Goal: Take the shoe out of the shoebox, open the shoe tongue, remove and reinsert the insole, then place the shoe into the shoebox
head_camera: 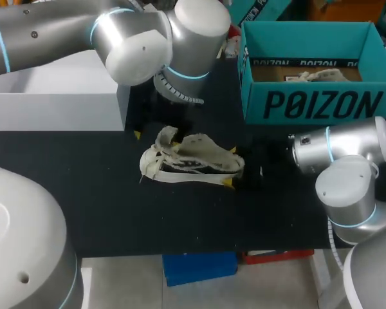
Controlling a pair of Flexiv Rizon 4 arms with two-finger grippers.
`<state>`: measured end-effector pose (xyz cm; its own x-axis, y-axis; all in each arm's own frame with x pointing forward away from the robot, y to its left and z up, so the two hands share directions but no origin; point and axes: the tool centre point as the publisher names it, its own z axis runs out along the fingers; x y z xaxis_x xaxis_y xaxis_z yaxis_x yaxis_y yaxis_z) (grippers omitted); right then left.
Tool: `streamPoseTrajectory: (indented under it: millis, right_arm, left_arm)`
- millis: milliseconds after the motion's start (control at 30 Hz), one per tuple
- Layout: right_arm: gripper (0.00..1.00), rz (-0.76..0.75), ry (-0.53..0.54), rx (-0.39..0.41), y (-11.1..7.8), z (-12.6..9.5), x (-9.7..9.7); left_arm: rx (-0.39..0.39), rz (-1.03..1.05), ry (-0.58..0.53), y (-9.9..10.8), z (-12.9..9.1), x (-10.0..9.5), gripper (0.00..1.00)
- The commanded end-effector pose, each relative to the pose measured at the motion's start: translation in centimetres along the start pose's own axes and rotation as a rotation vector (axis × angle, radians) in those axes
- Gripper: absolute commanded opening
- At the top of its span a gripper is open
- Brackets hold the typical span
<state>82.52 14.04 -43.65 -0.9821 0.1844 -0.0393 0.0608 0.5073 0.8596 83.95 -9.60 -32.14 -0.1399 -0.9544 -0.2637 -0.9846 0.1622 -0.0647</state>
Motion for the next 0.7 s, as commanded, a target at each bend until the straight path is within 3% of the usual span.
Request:
streamPoseTrajectory:
  millis: [33, 200, 267, 300, 700]
  right_arm:
    - [0.00, 0.001, -0.001, 0.003, 0.0, 0.2, 0.0]
    - [0.00, 0.001, -0.001, 0.003, 0.0, 0.2, 0.0]
    - [0.00, 0.001, -0.001, 0.003, 0.0, 0.2, 0.0]
    - [0.00, 0.001, -0.001, 0.003, 0.0, 0.2, 0.0]
    - [0.00, 0.001, -0.001, 0.003, 0.0, 0.2, 0.0]
  left_arm:
    - [0.268, 0.369, 0.288, 0.1, -3.9, 0.8, 0.00]
    - [0.325, 0.869, 0.613, -0.6, -5.7, 4.0, 0.00]
    - [0.345, 1.010, 0.681, -0.9, -5.9, 5.5, 0.00]
    - [0.356, 1.029, 0.659, -1.0, -5.9, 6.3, 0.00]
    - [0.356, 1.029, 0.659, -1.0, -5.9, 6.3, 0.00]
